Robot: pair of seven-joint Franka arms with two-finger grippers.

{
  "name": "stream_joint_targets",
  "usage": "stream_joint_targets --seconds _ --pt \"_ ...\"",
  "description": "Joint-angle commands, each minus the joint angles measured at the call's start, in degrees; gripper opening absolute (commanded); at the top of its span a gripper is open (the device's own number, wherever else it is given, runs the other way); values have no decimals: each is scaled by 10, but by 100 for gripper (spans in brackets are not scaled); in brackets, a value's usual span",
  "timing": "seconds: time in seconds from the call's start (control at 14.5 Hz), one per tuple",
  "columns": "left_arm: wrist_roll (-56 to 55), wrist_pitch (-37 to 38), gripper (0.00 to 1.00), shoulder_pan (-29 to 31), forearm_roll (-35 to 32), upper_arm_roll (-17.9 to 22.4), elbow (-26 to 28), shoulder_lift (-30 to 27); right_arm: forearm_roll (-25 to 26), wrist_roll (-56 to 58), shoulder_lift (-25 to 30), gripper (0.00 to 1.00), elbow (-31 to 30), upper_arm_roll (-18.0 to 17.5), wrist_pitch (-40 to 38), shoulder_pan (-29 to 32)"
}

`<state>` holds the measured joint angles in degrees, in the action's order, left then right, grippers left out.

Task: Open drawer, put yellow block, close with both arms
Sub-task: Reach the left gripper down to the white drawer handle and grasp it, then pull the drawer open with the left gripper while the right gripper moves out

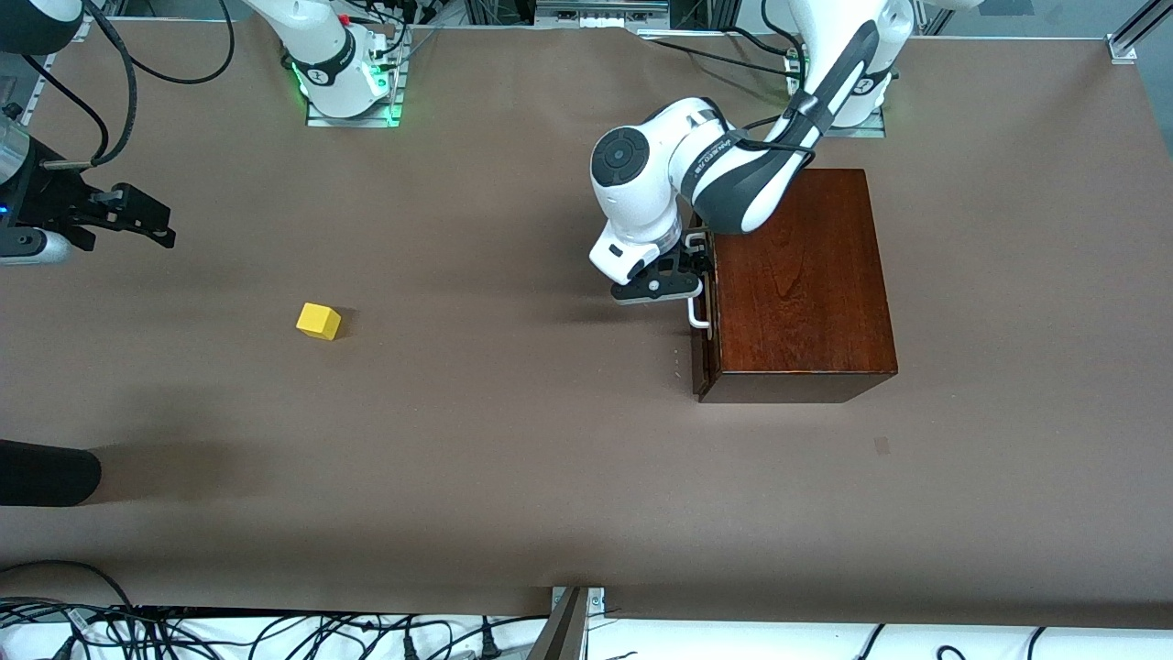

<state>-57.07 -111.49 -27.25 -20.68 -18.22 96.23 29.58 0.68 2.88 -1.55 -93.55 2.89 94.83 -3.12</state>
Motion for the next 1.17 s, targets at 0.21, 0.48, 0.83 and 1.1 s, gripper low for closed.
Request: stream_joint_targets --seconds 0.21,0.48,0.83,1.1 --pt "-25 -7 100 -20 -9 6 -11 25 -2 9 -15 100 29 -3 -1 4" --pt "-26 -12 100 -20 19 6 -15 29 -1 10 -23 100 37 -3 -3 4" --pt "-33 -35 100 -23 49 9 -18 36 -2 11 -48 100 80 -3 -21 5" --pt "-38 -43 100 -34 49 11 -24 43 -2 11 -51 100 83 -3 -22 5"
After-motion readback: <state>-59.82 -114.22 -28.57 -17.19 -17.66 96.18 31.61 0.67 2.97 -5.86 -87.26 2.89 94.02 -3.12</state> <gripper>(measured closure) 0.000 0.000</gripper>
